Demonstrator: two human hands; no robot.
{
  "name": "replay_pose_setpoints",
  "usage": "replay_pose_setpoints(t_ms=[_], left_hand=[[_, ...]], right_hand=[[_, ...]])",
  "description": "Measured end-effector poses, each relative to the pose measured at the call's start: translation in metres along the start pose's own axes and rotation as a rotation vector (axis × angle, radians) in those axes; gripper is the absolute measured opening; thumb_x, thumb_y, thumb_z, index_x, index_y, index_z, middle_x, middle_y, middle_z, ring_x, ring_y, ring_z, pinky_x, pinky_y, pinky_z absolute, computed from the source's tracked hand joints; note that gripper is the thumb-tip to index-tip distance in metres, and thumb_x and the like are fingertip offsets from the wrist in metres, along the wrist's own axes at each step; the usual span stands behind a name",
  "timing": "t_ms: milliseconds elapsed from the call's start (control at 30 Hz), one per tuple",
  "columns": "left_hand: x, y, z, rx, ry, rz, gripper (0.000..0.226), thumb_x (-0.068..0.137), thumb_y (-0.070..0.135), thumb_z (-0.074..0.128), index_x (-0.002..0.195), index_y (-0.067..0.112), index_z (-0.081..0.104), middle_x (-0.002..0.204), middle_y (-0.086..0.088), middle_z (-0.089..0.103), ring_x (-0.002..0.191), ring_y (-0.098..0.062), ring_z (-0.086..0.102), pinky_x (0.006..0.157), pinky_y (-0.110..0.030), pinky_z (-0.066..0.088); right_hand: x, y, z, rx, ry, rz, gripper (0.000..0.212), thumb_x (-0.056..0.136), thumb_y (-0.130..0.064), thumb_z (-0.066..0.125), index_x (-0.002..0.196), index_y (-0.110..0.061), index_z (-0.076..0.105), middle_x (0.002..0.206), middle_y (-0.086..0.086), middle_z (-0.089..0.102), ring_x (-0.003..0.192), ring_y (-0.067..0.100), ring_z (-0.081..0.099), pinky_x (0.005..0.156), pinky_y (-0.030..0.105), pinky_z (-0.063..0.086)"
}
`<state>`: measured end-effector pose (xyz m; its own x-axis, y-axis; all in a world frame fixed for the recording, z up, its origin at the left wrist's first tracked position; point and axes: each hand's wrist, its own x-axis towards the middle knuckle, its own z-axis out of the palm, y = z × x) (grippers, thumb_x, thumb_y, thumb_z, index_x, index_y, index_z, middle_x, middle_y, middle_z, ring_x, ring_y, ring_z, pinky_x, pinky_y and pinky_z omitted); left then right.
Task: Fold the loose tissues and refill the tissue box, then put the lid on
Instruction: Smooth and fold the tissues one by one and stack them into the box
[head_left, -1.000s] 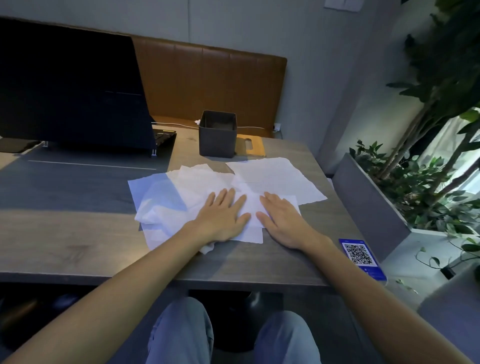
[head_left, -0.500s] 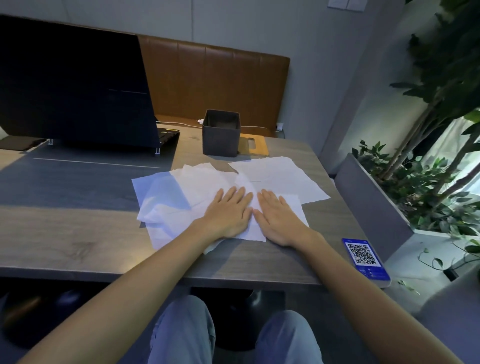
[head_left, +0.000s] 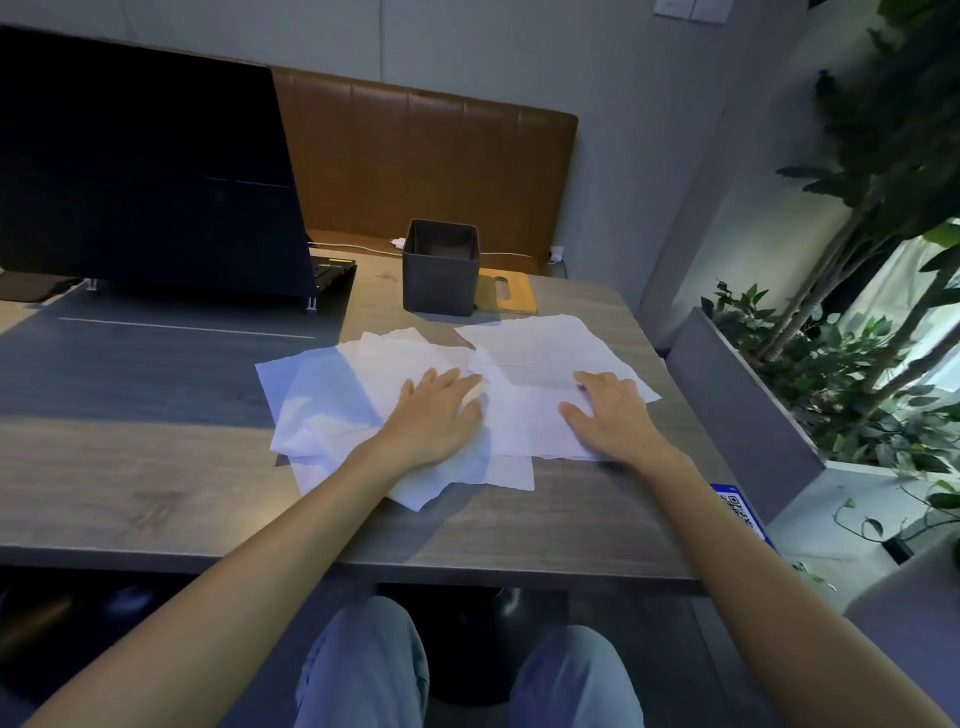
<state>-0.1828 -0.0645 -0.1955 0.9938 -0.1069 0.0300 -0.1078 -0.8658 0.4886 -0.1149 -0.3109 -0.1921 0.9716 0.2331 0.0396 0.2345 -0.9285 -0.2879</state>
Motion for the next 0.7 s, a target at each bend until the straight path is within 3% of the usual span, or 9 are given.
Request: replay_pose_setpoints(t_ms=[67,133,200,300,500,700], left_hand=[[-0.002,0.005,0.007,0.085,0.014,0.084,0.048,0.105,0.042,0.026,0.150,0.031,0.038,0.160,0.001,0.032,0.146,-0.030,0.023,0.119,-0.052,0.016],[-0.004,0.010,0.015,0.206,-0.002,0.093,0.047,0.103,0.043,0.027,0.146,0.032,0.040,0.153,-0.002,0.036,0.138,-0.033,0.027,0.115,-0.052,0.020],[-0.005,0.014,0.019,0.264,-0.023,0.051,0.047,0.103,0.046,0.025,0.146,0.033,0.037,0.153,-0.006,0.033,0.140,-0.038,0.023,0.116,-0.056,0.016],[-0.004,0.017,0.021,0.293,-0.041,0.006,0.049,0.101,0.054,0.023,0.146,0.036,0.032,0.158,-0.010,0.025,0.145,-0.044,0.014,0.118,-0.060,0.008],[0.001,0.022,0.023,0.322,-0.070,0.029,0.052,0.100,0.060,0.021,0.149,0.044,0.025,0.162,-0.014,0.016,0.149,-0.048,0.002,0.117,-0.065,0.000],[-0.001,0.021,0.026,0.310,-0.067,0.031,0.052,0.099,0.061,0.022,0.148,0.045,0.026,0.159,-0.012,0.019,0.149,-0.046,0.002,0.118,-0.064,-0.002]], right_hand=[[0.007,-0.002,-0.006,0.038,-0.019,0.035,0.050,0.088,-0.056,0.051,0.125,-0.024,0.059,0.125,0.005,0.060,0.119,0.032,0.049,0.103,0.046,0.039],[0.009,-0.007,-0.015,0.133,-0.027,0.069,0.033,0.086,-0.051,0.058,0.108,-0.026,0.061,0.111,-0.002,0.064,0.108,0.025,0.055,0.089,0.038,0.044],[0.008,-0.010,-0.022,0.205,-0.035,0.064,0.017,0.088,-0.038,0.061,0.095,-0.023,0.062,0.102,-0.006,0.064,0.100,0.021,0.058,0.078,0.030,0.041],[0.006,-0.005,-0.024,0.330,-0.015,0.069,0.016,0.086,-0.029,0.062,0.088,-0.013,0.064,0.089,-0.005,0.063,0.085,0.017,0.057,0.067,0.028,0.041],[-0.004,-0.004,-0.044,0.500,0.092,0.037,0.009,0.091,-0.023,0.067,0.094,-0.016,0.071,0.091,-0.002,0.069,0.084,0.014,0.061,0.070,0.026,0.045],[-0.002,-0.024,-0.059,0.263,0.228,-0.051,0.013,0.095,-0.023,0.062,0.091,-0.017,0.073,0.093,-0.001,0.072,0.086,0.016,0.065,0.072,0.024,0.046]])
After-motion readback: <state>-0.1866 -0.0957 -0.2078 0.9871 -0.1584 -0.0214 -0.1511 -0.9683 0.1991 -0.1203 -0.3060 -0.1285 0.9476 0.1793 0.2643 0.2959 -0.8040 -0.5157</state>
